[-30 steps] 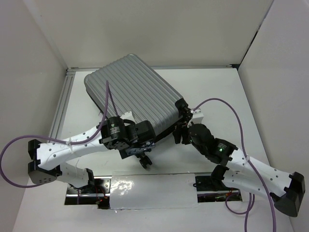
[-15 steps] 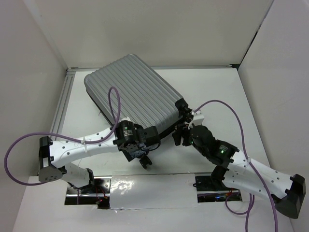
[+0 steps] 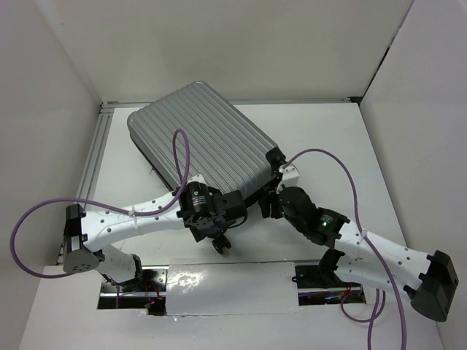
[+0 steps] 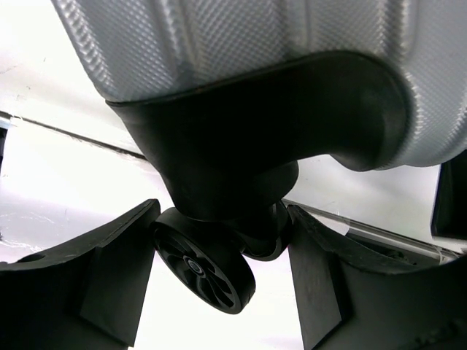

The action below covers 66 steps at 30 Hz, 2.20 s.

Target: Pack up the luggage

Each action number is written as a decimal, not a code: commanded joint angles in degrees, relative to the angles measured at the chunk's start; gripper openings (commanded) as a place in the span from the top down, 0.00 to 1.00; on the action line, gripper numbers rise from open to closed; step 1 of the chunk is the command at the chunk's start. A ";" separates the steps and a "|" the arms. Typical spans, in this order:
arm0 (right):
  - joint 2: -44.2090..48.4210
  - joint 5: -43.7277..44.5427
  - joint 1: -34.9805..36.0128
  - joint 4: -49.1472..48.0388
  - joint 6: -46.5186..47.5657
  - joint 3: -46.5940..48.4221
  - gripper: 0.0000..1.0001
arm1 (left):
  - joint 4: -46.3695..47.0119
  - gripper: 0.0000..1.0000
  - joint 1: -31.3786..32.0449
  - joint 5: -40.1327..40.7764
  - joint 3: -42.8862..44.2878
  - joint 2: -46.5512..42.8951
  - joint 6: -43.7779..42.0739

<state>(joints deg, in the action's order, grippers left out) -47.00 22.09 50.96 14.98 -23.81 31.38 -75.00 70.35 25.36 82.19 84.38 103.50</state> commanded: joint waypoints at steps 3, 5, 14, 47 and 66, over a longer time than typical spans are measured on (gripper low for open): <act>-4.14 5.34 -0.25 -4.16 0.87 1.32 0.41 | 3.10 1.00 -0.03 2.50 -1.33 0.44 -1.98; -4.94 6.56 -0.25 -6.54 0.87 1.32 0.45 | 3.72 1.00 -0.03 2.50 -1.86 -0.09 -3.47; -8.80 7.26 -0.25 -11.91 4.82 2.46 0.58 | 4.78 1.00 -0.03 3.02 -2.39 -0.09 -5.59; -6.16 -4.33 -42.96 -39.93 -14.16 -12.92 1.00 | -3.40 1.00 -0.03 0.91 -21.99 -19.43 7.59; -29.98 -32.54 -56.14 -72.19 6.82 -3.60 1.00 | -3.40 1.00 -0.03 -2.43 -24.98 -19.87 1.72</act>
<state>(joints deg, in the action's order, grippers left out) -75.07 -28.45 1.78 -42.26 -27.35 21.85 -52.27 68.86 28.32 58.85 64.05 111.96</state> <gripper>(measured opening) 0.068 0.777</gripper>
